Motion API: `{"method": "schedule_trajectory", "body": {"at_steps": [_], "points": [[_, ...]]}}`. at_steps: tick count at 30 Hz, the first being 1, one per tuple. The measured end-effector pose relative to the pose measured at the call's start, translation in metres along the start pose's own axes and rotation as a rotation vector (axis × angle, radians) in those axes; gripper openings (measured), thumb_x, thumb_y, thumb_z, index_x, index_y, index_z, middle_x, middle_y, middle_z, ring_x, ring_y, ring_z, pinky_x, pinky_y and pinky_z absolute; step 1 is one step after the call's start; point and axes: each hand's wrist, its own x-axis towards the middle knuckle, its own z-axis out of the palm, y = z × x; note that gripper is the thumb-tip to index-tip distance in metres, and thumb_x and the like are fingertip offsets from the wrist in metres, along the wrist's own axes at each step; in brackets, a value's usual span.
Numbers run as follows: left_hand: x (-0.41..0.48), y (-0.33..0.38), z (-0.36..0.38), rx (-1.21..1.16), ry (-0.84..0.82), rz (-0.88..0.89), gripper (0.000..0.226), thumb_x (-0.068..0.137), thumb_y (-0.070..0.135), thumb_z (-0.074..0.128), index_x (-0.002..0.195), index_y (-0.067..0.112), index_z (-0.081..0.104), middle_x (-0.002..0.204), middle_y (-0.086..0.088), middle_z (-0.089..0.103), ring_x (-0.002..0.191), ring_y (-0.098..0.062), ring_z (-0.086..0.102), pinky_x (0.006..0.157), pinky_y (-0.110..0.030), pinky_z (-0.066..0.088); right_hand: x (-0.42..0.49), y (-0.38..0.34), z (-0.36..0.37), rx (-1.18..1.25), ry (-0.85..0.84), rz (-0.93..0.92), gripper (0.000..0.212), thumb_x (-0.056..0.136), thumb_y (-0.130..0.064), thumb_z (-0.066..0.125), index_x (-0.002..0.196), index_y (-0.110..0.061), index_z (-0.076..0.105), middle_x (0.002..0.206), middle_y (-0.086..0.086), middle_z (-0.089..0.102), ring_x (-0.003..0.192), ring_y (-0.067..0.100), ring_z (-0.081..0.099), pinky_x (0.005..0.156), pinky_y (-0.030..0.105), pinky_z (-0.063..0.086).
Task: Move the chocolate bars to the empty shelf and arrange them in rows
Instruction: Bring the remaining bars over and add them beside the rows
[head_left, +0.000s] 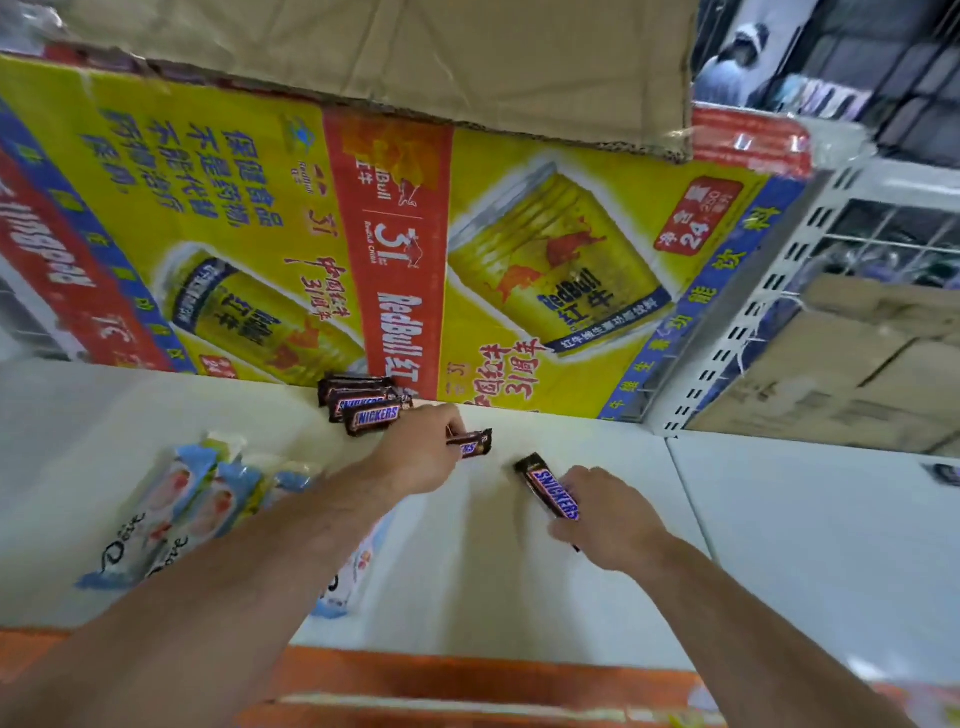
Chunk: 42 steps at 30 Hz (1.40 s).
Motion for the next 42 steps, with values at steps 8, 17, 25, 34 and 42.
{"method": "schedule_trajectory", "body": {"at_steps": [8, 17, 25, 34, 42], "points": [[-0.012, 0.056, 0.028, -0.373, -0.084, -0.010, 0.009, 0.080, 0.025, 0.069, 0.088, 0.029, 0.067, 0.082, 0.006, 0.069, 0.070, -0.010, 0.062, 0.052, -0.024, 0.039, -0.056, 0.033, 0.001, -0.020, 0.045, 0.061, 0.038, 0.069, -0.044, 0.071, 0.098, -0.028, 0.051, 0.092, -0.006, 0.059, 0.085, 0.019, 0.055, 0.068, 0.031, 0.034], [-0.045, 0.151, 0.057, -0.515, -0.143, -0.036, 0.016, 0.078, 0.012, 0.069, 0.090, 0.023, 0.074, 0.083, 0.004, 0.073, 0.068, -0.011, 0.064, 0.049, -0.014, 0.043, -0.115, 0.108, -0.013, 0.438, 0.154, 0.024, 0.014, 0.079, -0.021, 0.068, 0.083, -0.032, 0.061, 0.069, -0.011, 0.057, 0.060, 0.007, 0.053, 0.051, 0.015, 0.035], [-0.068, 0.290, 0.126, -0.619, -0.199, -0.011, 0.022, 0.077, 0.006, 0.070, 0.084, 0.027, 0.072, 0.088, -0.001, 0.074, 0.076, -0.014, 0.068, 0.063, -0.023, 0.051, -0.196, 0.248, -0.047, 0.532, 0.233, 0.033, 0.013, 0.083, -0.019, 0.070, 0.085, -0.030, 0.063, 0.069, -0.012, 0.059, 0.054, -0.002, 0.052, 0.048, 0.011, 0.035], [-0.050, 0.416, 0.193, -0.589, -0.335, 0.112, 0.020, 0.080, 0.006, 0.070, 0.088, 0.024, 0.072, 0.088, 0.000, 0.073, 0.074, -0.012, 0.065, 0.057, -0.021, 0.048, -0.242, 0.372, -0.068, 0.535, 0.325, 0.193, 0.010, 0.084, -0.020, 0.070, 0.092, -0.024, 0.065, 0.078, -0.007, 0.064, 0.071, 0.016, 0.059, 0.058, 0.028, 0.043], [0.018, 0.478, 0.245, -0.578, -0.402, 0.172, 0.020, 0.080, 0.004, 0.070, 0.084, 0.023, 0.071, 0.080, -0.002, 0.071, 0.065, -0.011, 0.061, 0.049, -0.015, 0.042, -0.226, 0.448, -0.081, 0.483, 0.376, 0.312, 0.022, 0.079, -0.019, 0.071, 0.075, -0.037, 0.058, 0.067, -0.010, 0.061, 0.059, 0.002, 0.055, 0.051, 0.016, 0.038]]}}
